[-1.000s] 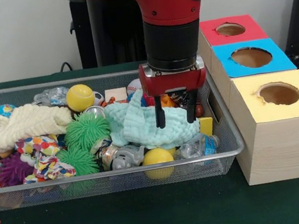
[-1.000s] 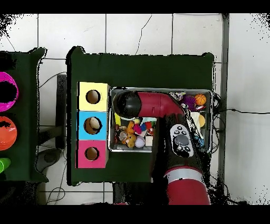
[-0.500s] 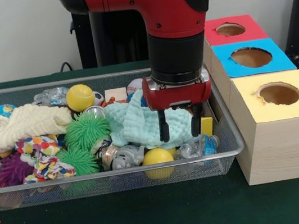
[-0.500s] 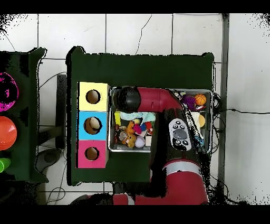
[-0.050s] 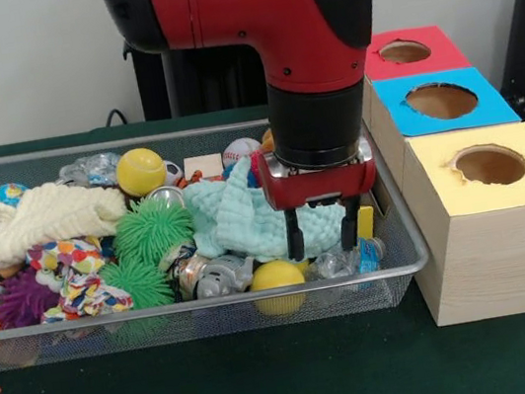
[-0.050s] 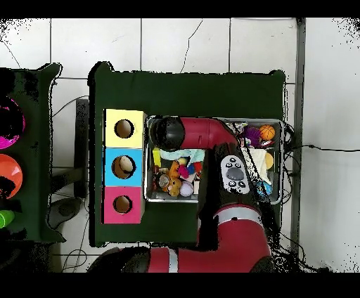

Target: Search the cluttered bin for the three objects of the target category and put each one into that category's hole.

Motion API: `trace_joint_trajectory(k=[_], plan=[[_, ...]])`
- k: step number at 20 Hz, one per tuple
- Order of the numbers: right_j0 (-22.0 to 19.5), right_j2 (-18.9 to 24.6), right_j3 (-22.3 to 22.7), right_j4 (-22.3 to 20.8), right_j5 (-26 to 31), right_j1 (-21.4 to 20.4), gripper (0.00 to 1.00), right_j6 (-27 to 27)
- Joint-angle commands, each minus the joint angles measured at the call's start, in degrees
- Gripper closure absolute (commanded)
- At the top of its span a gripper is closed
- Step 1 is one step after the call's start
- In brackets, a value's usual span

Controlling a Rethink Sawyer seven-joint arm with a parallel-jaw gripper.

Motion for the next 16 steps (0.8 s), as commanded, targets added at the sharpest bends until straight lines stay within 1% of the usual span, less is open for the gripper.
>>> trace_joint_trajectory(k=[1, 5, 6, 8, 16], plan=[[0.95, 4.23, -0.2, -1.72, 0.42, 2.68, 0.0, 2.19], [1.69, 3.59, -0.45, -1.73, -0.55, 3.19, 0.0, 3.13], [1.89, 3.49, 0.24, -1.86, -1.4, 3.22, 0.0, 3.49], [2.02, 3.43, 0.21, -2.0, -2.25, 3.77, 0.0, 3.65], [1.9, 3.31, -0.6, -2.72, -4.49, 5.68, 0.0, 3.1]])
